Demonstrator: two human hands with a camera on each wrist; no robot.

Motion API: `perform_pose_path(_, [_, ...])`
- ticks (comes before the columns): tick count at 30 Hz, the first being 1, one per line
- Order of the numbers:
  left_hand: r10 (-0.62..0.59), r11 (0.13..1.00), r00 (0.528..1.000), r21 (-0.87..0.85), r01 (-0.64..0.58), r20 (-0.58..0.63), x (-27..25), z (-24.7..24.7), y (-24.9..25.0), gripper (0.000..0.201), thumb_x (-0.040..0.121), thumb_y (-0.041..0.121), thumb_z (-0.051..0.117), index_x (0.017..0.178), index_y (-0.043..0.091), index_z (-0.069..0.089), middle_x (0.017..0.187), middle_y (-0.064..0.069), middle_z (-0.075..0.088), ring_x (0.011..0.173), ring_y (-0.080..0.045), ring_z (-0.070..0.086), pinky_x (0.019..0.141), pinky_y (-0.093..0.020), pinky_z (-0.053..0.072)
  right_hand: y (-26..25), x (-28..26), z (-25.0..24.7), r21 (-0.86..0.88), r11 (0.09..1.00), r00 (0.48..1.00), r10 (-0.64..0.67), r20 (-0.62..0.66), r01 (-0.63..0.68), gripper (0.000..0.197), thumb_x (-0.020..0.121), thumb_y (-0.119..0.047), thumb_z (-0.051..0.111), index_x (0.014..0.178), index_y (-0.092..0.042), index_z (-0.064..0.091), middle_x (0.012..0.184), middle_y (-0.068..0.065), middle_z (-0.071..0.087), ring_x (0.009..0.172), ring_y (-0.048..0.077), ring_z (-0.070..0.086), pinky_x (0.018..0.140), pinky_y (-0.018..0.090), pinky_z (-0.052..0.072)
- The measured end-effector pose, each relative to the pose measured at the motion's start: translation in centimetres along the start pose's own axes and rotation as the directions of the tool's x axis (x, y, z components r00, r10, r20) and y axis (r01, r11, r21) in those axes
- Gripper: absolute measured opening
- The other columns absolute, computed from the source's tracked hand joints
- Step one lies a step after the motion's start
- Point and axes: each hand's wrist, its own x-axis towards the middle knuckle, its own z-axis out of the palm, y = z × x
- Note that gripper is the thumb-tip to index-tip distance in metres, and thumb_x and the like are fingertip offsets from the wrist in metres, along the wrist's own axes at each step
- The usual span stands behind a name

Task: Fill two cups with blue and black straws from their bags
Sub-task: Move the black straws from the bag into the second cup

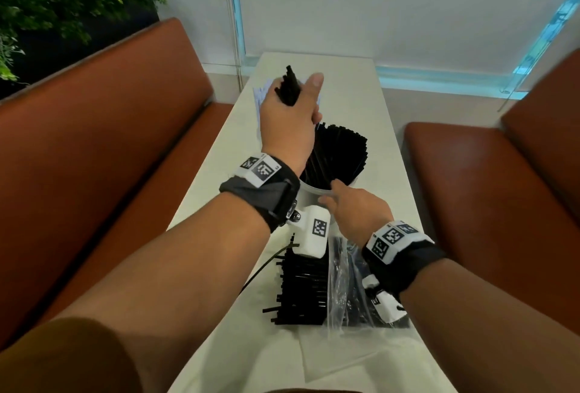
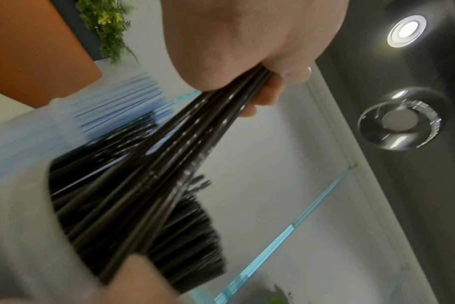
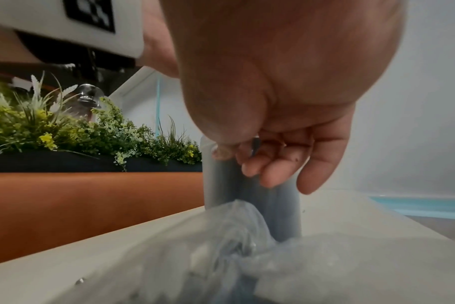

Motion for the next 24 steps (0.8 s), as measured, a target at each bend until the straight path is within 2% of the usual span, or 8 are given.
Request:
perform_pose_path(4, [-0.049,0.994,0.999,0.096,0.047,0.018,-0.2,-0.3,-2.9,0.031,0.089,0.041,0.072,0.079,0.016,0.055,0.059,0.001,0.062,0.056,-0.013,0.062,0.061,-0.020,0.051,0.3,0.2,0.2,0.044,0.999,1.000,-0.004,0.005,0.004,0.024,0.105,-0.050,0.034,0.097,-0.028,0.034,0.079,-0.003,0.060,0.066,0.017,0.056,0.052,0.034,0.038])
perform_pose_path(9, [0.012,0.994,0.997,0.112,-0.004,-0.072,1.4,-0.5,-2.9,0.027,0.087,0.042,0.070,0.076,0.023,0.055,0.058,-0.001,0.064,0.054,-0.015,0.062,0.057,-0.020,0.049,0.4,0.0,0.5,0.067,0.998,0.998,-0.014,-0.056,0.017,0.028,0.104,-0.053,0.033,0.089,-0.029,0.029,0.071,-0.007,0.056,0.060,0.011,0.051,0.048,0.032,0.032])
perform_pose_path(11, [0.009,0.988,1.000,0.157,-0.004,-0.028,1.1,-0.4,-3.2,0.024,0.087,0.042,0.070,0.079,0.025,0.055,0.061,0.001,0.064,0.056,-0.013,0.063,0.057,-0.019,0.049,0.4,-0.1,0.6,0.064,0.998,0.997,-0.015,-0.073,0.020,0.029,0.104,-0.053,0.033,0.090,-0.029,0.030,0.070,-0.007,0.055,0.059,0.012,0.051,0.048,0.032,0.031])
perform_pose_path(13, [-0.045,0.975,0.998,0.221,0.033,0.052,0.1,-0.5,-3.9,0.022,0.090,0.038,0.071,0.083,0.022,0.057,0.066,0.006,0.066,0.060,-0.010,0.066,0.061,-0.019,0.051,0.3,-0.3,0.5,0.061,0.998,0.997,-0.018,-0.077,0.023,0.029,0.104,-0.053,0.033,0.091,-0.027,0.031,0.069,-0.006,0.055,0.058,0.012,0.051,0.048,0.031,0.030])
perform_pose_path(16, [-0.127,0.924,0.977,0.378,0.054,0.173,-1.1,-0.6,-5.0,0.018,0.090,0.033,0.072,0.085,0.023,0.059,0.083,0.003,0.068,0.078,-0.015,0.068,0.076,-0.033,0.056,0.2,-0.2,0.5,0.059,0.998,0.998,-0.006,-0.067,0.010,0.029,0.104,-0.053,0.033,0.093,-0.026,0.033,0.069,-0.006,0.055,0.059,0.014,0.052,0.048,0.031,0.028])
perform_pose_path(18, [-0.107,0.838,0.970,0.545,-0.032,0.220,-1.5,-1.1,-5.6,0.019,0.088,0.035,0.074,0.091,0.020,0.062,0.098,0.000,0.058,0.090,-0.018,0.061,0.088,-0.035,0.052,0.2,-0.2,0.5,0.075,0.997,0.997,-0.008,-0.071,0.014,0.029,0.104,-0.052,0.033,0.092,-0.026,0.033,0.069,-0.006,0.055,0.060,0.014,0.051,0.048,0.031,0.027])
perform_pose_path(21, [-0.083,0.724,0.967,0.681,-0.108,0.241,-2.1,-2.3,-6.0,0.051,0.082,0.042,0.079,0.118,0.013,0.060,0.115,0.002,0.041,0.108,-0.014,0.051,0.102,-0.030,0.045,0.3,-0.2,0.6,0.089,0.995,0.996,-0.028,-0.088,0.036,0.030,0.104,-0.053,0.033,0.090,-0.027,0.031,0.066,-0.007,0.053,0.057,0.010,0.047,0.047,0.031,0.027])
perform_pose_path(24, [-0.010,0.703,0.973,0.693,-0.157,0.230,-2.0,-3.0,-5.3,0.083,0.075,0.050,0.082,0.142,0.023,0.042,0.129,0.003,0.033,0.123,-0.013,0.041,0.106,-0.022,0.034,0.3,-0.1,0.6,0.082,0.996,0.997,-0.023,-0.078,0.029,0.030,0.104,-0.053,0.034,0.090,-0.027,0.031,0.066,-0.007,0.054,0.058,0.011,0.049,0.047,0.031,0.028])
